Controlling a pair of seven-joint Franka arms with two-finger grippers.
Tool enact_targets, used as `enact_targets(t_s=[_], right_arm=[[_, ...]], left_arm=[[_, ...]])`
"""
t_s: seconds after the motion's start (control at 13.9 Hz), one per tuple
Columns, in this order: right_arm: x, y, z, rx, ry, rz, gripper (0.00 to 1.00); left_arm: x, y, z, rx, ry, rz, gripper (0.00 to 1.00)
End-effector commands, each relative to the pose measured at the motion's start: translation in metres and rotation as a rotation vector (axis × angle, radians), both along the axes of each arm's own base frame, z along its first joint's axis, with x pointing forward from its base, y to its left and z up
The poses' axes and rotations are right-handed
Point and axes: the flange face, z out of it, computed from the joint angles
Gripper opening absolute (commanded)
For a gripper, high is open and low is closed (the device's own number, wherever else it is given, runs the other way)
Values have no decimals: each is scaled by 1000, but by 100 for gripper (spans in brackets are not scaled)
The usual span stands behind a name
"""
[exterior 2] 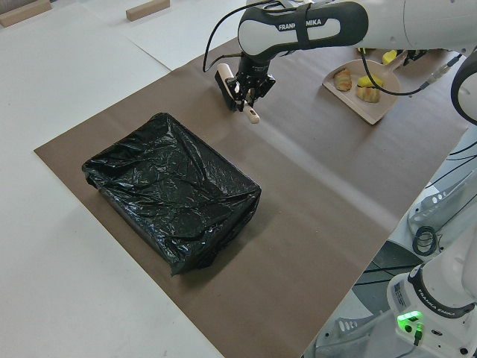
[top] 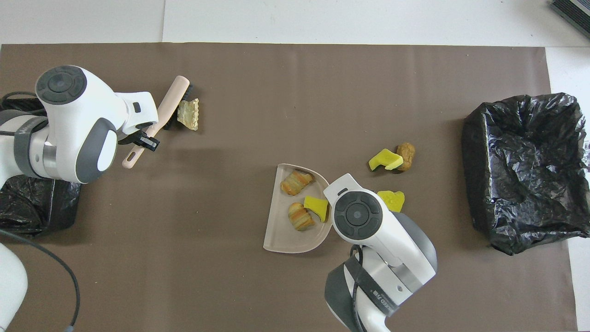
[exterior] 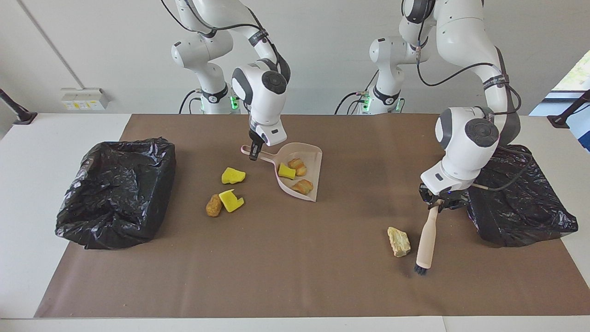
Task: Sweep and dump trash in bin
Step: 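Move the brush with the left gripper to the far bread scrap, then sweep the far scrap into the dustpan with the left gripper's brush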
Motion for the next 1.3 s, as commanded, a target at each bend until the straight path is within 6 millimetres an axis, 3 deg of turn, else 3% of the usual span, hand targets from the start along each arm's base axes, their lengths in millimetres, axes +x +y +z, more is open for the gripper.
enact_targets(t_s=[0.0, 0.5, 0.86, 1.01, 1.22], right_arm=[[-1, 4, -5, 22, -4, -16, 0], [-2, 6, -5, 43, 8, -32, 0], [-2, 6, -5, 43, 9, -30, 0], [-2, 6, -5, 43, 9, -30, 0], [-2, 6, -5, 43, 9, -30, 0]], left_arm=[[-43, -32, 0, 24, 35, -6, 0], [-154, -143, -14, 17, 111, 61, 0], [-216, -223, -3, -50, 190, 116, 0], [-227, -237, 4, -76, 207, 138, 0], [-241, -236, 33, -112, 272, 166, 0]])
